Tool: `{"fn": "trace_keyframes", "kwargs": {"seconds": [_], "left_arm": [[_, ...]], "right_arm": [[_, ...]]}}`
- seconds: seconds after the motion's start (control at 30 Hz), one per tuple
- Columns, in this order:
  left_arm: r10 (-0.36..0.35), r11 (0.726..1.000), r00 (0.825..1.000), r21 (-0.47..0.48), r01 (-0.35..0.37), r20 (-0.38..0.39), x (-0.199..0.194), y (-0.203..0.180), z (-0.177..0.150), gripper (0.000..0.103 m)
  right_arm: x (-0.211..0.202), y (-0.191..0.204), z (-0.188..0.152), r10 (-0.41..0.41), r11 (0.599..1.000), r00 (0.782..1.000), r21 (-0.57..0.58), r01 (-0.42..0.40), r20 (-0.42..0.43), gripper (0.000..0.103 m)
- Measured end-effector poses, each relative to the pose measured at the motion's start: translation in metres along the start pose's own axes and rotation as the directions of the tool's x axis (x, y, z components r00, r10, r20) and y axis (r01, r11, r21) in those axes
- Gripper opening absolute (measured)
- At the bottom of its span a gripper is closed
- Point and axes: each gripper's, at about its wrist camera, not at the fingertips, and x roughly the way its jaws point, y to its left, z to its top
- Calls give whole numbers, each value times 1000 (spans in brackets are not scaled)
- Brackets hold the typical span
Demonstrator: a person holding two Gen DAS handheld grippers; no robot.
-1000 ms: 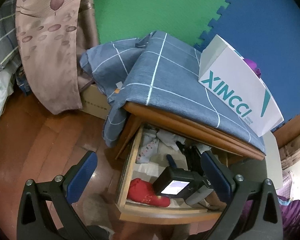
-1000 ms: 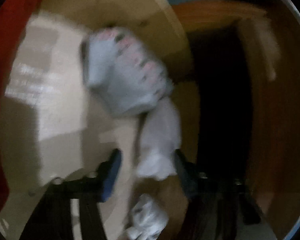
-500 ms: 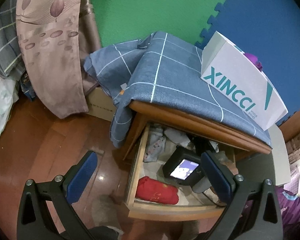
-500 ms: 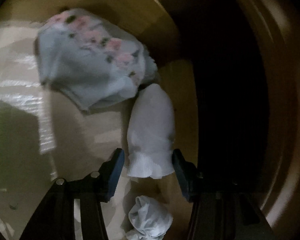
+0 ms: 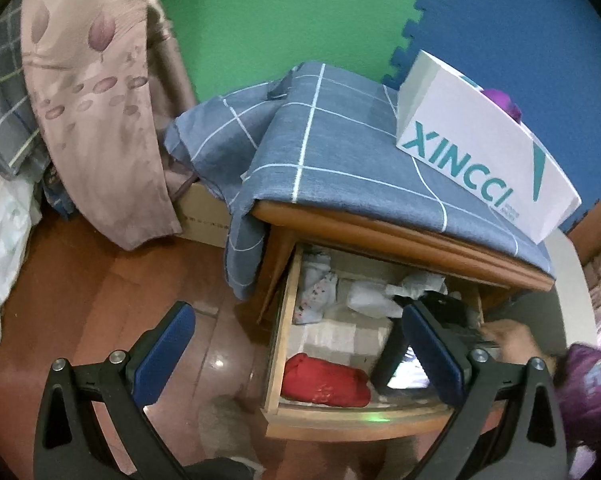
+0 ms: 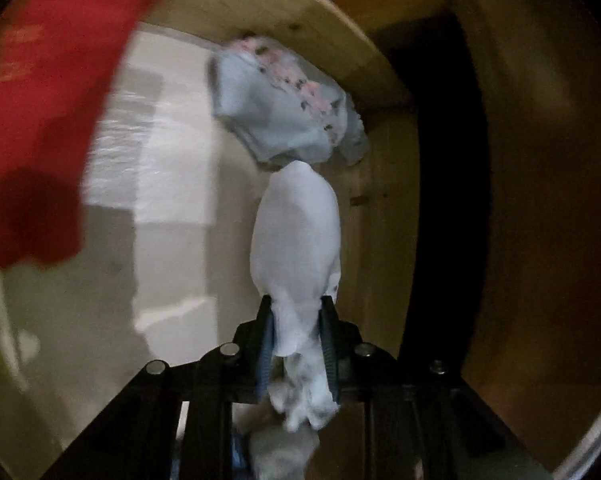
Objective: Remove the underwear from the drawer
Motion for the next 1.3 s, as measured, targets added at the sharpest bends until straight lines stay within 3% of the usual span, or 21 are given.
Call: {"fn": "trace_keyframes", "kwargs": {"seconds": [0.07,0.17,0.23,0.3,0.37,0.47,0.53,0.6,0.67,0.73,0.8,0.87,0.93,1.03,1.07,1.1,1.13,1.17,1.23,1.27,1.3], "left_arm": [[-3,999,1000,53,4,-7,2,-9,-3,103],[-10,991,998,136,18,-54,10,-26,-8,103],[-12,981,998,191,25,-69,14,-38,-14,103],[-18,965,995,257,43,-100,20,-53,-20,103],[-37,951,991,301,75,-130,27,-68,-26,103],[-54,928,981,353,120,-189,42,-94,-32,103],[-71,911,969,381,159,-235,54,-114,-36,103],[-85,894,956,401,198,-282,66,-134,-42,103],[-97,871,932,423,249,-350,84,-158,-49,103],[-75,858,907,437,270,-414,106,-179,-58,103],[-60,855,893,439,277,-447,122,-194,-63,103],[-42,852,894,452,266,-447,134,-207,-65,103],[-16,851,892,463,250,-452,144,-215,-65,103],[10,855,878,459,241,-479,161,-225,-67,103],[13,861,877,452,235,-480,164,-225,-66,102],[7,864,876,443,238,-483,163,-225,-64,102],[-4,869,873,431,244,-487,162,-223,-65,102],[-11,872,871,422,249,-492,160,-220,-65,102],[-6,871,870,425,247,-492,155,-218,-65,102],[-5,869,875,430,243,-484,151,-214,-63,102],[-7,867,880,435,242,-475,147,-213,-62,102]], "right_arm": [[-28,-6,-8,0,1000,1000,17,0,20,21],[-66,-30,-31,102,984,994,145,-107,45,21],[-80,-55,-67,218,921,972,312,-234,84,21],[-92,-88,-103,341,771,924,512,-380,172,21],[-109,-88,-159,382,609,884,646,-459,268,21],[-120,-118,-233,348,296,823,781,-550,448,20],[-130,-124,-288,267,72,782,798,-598,563,19],[-130,-119,-331,188,-107,739,762,-639,646,16],[-111,-111,-359,114,-247,703,705,-664,702,15],[-98,-102,-378,83,-333,687,670,-663,722,14],[-82,-93,-378,104,-371,657,642,-671,746,11],[-44,-82,-360,148,-381,620,622,-683,771,0],[-28,-80,-354,166,-396,586,598,-697,793,0],[-5,-79,-351,217,-378,639,667,-642,738,0],[4,-73,-351,226,-400,619,651,-645,752,0],[12,-68,-349,240,-396,622,660,-639,746,1],[13,-67,-344,291,-339,666,725,-600,687,4],[16,-65,-338,321,-303,677,749,-589,663,4],[20,-60,-313,431,-195,647,765,-614,629,5],[20,-56,-302,481,-136,647,779,-612,592,13],[27,-50,-283,552,-76,628,783,-617,549,30]]}}
